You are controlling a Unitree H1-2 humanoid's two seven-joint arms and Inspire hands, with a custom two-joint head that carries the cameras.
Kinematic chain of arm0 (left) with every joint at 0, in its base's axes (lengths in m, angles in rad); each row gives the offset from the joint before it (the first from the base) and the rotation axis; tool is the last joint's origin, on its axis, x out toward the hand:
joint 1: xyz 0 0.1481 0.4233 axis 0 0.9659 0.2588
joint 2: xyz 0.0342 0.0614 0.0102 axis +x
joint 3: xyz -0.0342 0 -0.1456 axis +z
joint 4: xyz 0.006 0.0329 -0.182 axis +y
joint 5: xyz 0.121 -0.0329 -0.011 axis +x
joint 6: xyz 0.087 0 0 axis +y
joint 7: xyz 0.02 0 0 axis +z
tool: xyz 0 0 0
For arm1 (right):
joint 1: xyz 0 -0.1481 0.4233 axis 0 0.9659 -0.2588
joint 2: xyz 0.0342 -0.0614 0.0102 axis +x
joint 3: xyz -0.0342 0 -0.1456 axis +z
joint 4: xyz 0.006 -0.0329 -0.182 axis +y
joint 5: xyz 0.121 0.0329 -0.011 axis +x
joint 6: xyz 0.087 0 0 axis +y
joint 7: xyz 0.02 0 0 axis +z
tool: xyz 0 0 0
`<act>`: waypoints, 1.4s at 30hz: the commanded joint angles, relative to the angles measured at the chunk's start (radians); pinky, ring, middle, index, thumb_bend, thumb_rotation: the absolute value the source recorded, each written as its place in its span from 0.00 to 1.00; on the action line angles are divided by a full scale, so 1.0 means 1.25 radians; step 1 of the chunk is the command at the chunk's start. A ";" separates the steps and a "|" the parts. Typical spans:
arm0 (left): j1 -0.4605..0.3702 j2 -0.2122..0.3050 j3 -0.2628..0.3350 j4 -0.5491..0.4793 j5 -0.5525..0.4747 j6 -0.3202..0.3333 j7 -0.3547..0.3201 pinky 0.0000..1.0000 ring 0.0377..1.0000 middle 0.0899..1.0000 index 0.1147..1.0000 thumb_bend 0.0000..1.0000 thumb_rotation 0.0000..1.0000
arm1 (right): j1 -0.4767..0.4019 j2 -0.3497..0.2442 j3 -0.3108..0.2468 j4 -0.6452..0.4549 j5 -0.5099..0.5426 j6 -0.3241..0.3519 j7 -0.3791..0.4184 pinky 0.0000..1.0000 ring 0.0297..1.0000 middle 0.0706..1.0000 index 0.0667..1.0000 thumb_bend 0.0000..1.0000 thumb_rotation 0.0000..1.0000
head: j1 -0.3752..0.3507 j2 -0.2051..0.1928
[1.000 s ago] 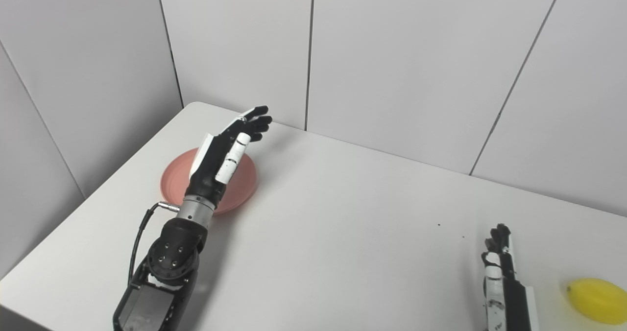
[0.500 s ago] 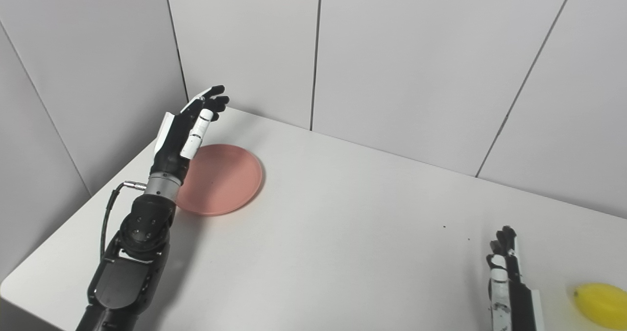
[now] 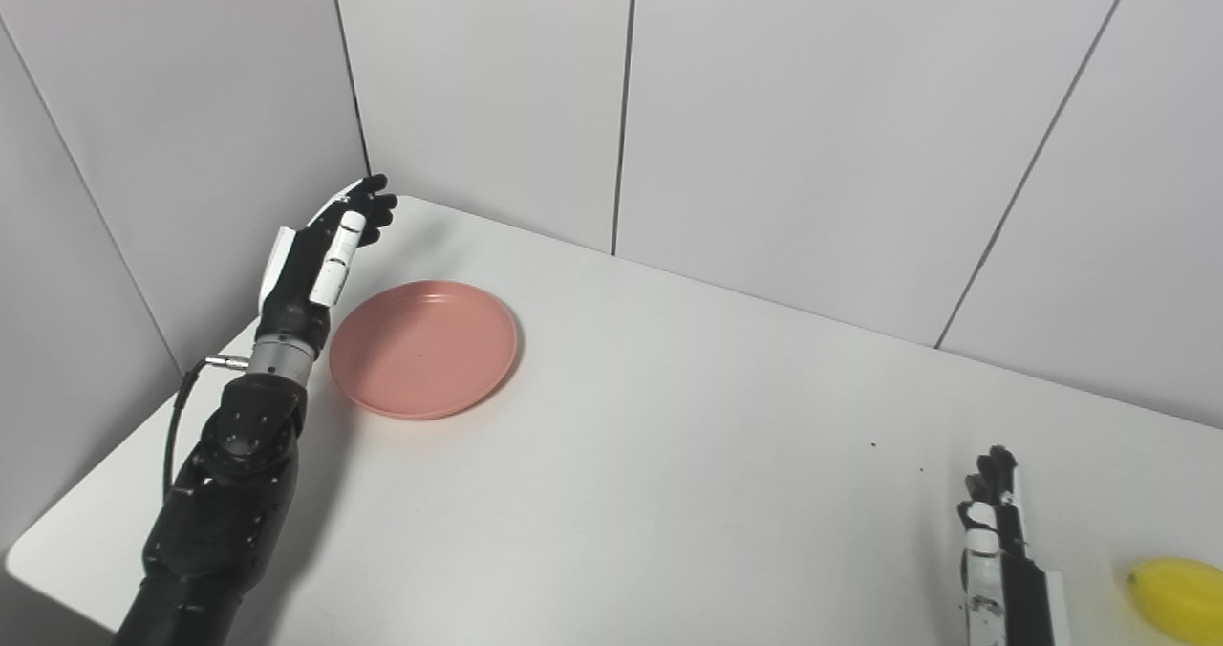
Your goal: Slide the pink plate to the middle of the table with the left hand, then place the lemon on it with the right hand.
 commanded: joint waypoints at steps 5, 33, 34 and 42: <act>-0.042 0.040 0.028 0.048 -0.049 -0.064 0.008 0.85 0.83 0.81 0.80 0.59 1.00 | -0.014 0.007 -0.003 -0.017 0.000 -0.010 -0.001 1.00 1.00 0.99 0.99 0.28 1.00 | 0.001 -0.001; -0.055 0.011 0.034 0.219 -0.130 -0.129 0.002 0.85 0.83 0.80 0.80 0.63 1.00 | -0.004 0.001 -0.006 -0.029 0.001 -0.002 0.001 1.00 1.00 0.99 1.00 0.32 1.00 | 0.018 0.005; -0.054 0.008 0.033 0.221 -0.133 -0.131 0.002 0.85 0.83 0.81 0.80 0.64 1.00 | -0.004 0.000 -0.006 -0.030 0.001 -0.002 0.001 1.00 1.00 0.99 1.00 0.32 1.00 | 0.018 0.005; -0.055 -0.015 0.016 0.243 -0.131 -0.146 0.010 0.82 0.81 0.79 0.78 0.62 1.00 | -0.001 0.000 -0.007 -0.038 -0.001 0.006 0.000 1.00 1.00 0.99 0.99 0.32 1.00 | 0.017 0.010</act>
